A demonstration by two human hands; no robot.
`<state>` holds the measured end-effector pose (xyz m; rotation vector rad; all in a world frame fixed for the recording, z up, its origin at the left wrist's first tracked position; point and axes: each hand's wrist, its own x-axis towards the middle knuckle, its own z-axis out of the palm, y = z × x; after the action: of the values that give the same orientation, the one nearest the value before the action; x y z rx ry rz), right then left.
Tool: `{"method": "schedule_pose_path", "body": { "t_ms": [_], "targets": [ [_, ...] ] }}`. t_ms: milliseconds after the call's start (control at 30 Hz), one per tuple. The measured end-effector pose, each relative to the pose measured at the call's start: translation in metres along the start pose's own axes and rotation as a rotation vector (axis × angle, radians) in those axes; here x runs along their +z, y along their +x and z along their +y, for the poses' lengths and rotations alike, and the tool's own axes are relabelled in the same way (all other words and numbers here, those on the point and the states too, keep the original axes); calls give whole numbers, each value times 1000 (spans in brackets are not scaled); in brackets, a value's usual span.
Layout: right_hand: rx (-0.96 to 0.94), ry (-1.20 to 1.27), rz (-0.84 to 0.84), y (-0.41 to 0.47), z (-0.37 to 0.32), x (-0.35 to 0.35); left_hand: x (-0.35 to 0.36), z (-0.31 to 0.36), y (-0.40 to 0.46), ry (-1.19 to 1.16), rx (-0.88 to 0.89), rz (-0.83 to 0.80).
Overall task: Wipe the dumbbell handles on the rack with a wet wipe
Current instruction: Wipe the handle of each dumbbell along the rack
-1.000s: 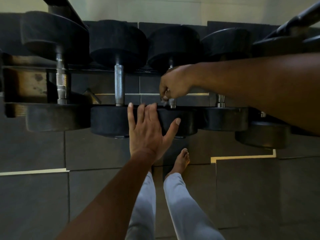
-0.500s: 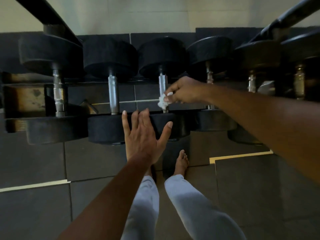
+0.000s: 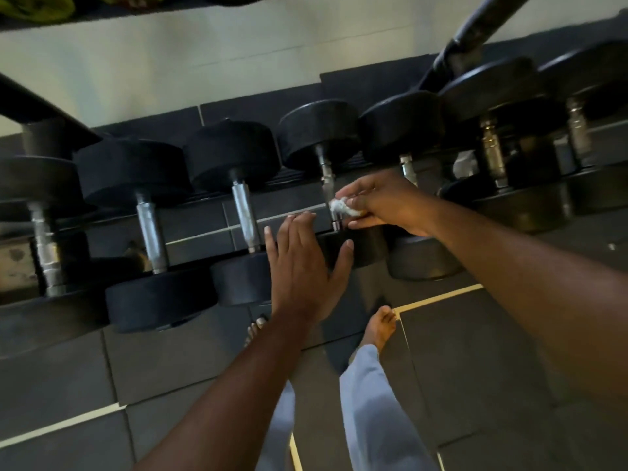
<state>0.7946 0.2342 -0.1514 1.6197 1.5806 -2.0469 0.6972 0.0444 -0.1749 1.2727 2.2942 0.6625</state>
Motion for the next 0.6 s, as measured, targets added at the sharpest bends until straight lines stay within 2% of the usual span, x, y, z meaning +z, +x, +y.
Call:
{"method": "schedule_pose_path", "body": {
  "t_ms": [167,367,467,533,600],
  "targets": [
    [40,112,15,6,-1,-31,42,15,7,85,-85,-38],
    [95,66,-195,21,-12,-55,63,16,5,146,-165,71],
    [30,-211,-241,36,-9,-57,66,18,7,145,-178,98],
    [-93,-494,-201,47,-6,-54,69,16,7,139,-190,116],
    [-220,-631,-156,54,-4,-50,73,15,8,143,-187,141]
  ]
}}
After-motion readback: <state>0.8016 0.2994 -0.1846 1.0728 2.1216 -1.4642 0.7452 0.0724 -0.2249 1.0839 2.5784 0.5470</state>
